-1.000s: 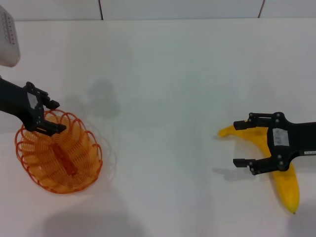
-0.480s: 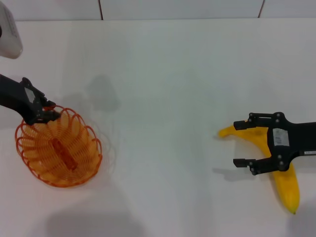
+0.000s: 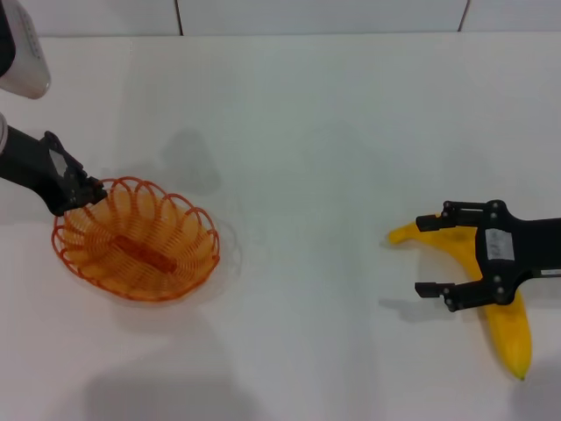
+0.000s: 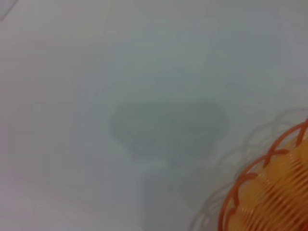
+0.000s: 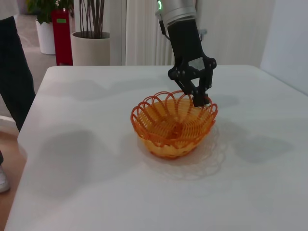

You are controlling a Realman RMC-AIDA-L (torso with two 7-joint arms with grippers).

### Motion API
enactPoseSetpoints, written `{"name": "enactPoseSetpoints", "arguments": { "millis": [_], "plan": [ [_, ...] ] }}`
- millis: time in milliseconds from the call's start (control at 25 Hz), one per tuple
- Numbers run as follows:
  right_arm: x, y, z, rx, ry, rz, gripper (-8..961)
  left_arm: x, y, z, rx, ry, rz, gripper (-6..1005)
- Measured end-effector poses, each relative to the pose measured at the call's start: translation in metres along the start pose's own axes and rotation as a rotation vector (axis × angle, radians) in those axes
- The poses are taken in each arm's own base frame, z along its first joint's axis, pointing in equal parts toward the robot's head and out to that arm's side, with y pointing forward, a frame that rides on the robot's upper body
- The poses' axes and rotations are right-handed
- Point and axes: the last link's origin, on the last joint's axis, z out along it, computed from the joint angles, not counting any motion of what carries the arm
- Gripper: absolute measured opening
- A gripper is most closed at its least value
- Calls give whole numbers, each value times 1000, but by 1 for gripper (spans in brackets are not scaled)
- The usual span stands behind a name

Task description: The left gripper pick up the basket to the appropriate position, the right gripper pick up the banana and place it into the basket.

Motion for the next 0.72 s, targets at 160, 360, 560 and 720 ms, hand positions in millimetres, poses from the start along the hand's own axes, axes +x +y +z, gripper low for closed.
{"name": "enactPoseSetpoints", "arguments": {
  "millis": [160,360,560,720],
  "plan": [
    [1,1,-1,2,0,2,862,1,-1,-1,8,5,10,84],
    [2,1,-1,2,3,4,862,5,0,-2,2,21,17,69],
    [3,2,-3,6,5,9,862,5,2,-12,-9,39,19,63],
    [4,2,-4,10,4,11,862,8,8,-23,-43,80,10,58]
  ]
}}
